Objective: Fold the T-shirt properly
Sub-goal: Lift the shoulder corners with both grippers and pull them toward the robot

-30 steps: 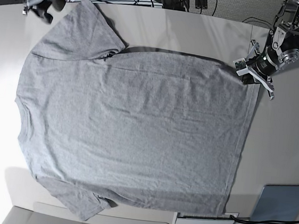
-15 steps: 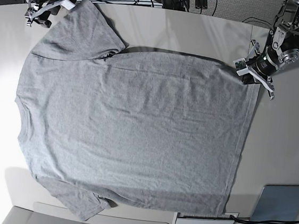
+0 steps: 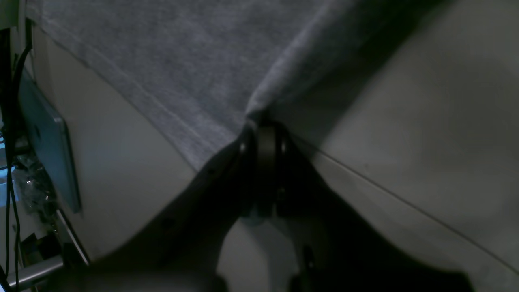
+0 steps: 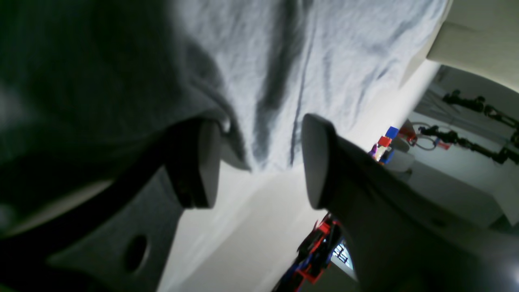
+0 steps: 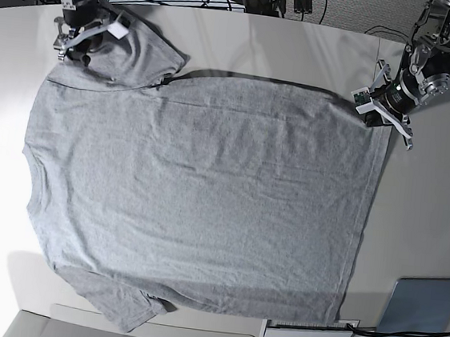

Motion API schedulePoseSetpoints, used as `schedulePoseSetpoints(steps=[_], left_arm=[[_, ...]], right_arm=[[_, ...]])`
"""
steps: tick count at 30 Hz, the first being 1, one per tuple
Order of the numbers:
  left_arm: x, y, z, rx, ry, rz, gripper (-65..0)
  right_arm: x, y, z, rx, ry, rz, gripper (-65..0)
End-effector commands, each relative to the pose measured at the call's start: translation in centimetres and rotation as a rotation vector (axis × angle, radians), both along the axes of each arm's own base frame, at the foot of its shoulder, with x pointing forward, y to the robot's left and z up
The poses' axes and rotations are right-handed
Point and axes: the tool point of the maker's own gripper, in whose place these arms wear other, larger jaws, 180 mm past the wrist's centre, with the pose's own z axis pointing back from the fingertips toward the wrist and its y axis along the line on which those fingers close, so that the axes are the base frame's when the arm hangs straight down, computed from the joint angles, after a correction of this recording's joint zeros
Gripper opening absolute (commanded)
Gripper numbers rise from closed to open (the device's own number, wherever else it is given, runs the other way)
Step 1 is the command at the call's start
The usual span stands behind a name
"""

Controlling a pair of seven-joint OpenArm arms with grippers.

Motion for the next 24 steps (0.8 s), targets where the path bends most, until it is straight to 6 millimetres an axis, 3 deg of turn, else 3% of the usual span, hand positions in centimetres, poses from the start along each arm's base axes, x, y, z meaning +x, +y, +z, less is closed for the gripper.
schedulePoseSetpoints(steps=[1,14,17,22,24], left_arm=[[-2.6,1.4,-1.9,0.078,0.119,-0.006,-65.0],[-2.6,1.4,-1.9,0.078,0.120,-0.006,-65.0],[-2.6,1.4,-1.9,0.078,0.120,-0.006,-65.0],[-2.6,1.4,-1.9,0.077,0.120,-0.006,-65.0],[-2.6,1.4,-1.9,0.077,0.120,-0.006,-65.0]], right_arm=[[-1.3,0.3,-1.3,0.033,0.081,-0.002,-32.4],[-3.2,0.4,-4.8,0.122,0.343,-0.023,-34.0],[-3.8,0.8,-5.1,0.146,0.391,-0.024,-43.0],[-4.0,0.6,-5.2,0.133,0.404,-0.026,-64.5],[-4.0,0.2,-5.1,0.114,0.403,-0.038,-65.0]])
